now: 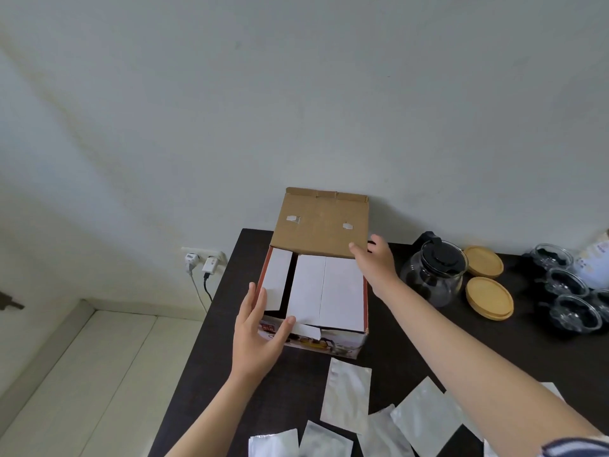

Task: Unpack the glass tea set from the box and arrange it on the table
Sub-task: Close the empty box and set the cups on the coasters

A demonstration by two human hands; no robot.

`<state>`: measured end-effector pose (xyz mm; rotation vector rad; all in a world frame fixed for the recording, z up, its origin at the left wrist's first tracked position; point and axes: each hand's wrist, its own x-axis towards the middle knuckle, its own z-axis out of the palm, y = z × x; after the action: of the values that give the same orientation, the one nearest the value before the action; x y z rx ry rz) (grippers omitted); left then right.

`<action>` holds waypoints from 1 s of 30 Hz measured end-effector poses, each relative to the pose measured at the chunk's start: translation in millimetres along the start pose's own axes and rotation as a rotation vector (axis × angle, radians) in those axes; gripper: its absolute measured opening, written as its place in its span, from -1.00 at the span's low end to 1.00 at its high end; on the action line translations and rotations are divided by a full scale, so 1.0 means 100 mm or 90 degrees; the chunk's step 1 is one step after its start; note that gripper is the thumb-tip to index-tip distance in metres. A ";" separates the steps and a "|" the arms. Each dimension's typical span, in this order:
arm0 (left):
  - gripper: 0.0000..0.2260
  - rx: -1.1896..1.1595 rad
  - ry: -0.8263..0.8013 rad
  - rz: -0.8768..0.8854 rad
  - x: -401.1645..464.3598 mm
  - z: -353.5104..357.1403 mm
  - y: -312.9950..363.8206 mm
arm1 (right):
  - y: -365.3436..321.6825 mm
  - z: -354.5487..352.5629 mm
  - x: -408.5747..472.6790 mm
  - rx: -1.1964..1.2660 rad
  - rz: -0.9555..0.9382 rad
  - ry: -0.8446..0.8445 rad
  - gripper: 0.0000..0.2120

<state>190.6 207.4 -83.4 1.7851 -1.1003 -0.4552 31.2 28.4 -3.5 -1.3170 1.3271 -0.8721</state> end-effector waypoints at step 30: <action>-0.29 -0.110 -0.075 -0.085 0.10 -0.28 0.03 | 0.89 -0.41 -0.76 -0.443 -0.353 -0.209 -0.43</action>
<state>214.1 213.4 -65.8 1.7024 -0.9942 -0.7220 -39.2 108.2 -68.0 -2.3356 1.0422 -0.5097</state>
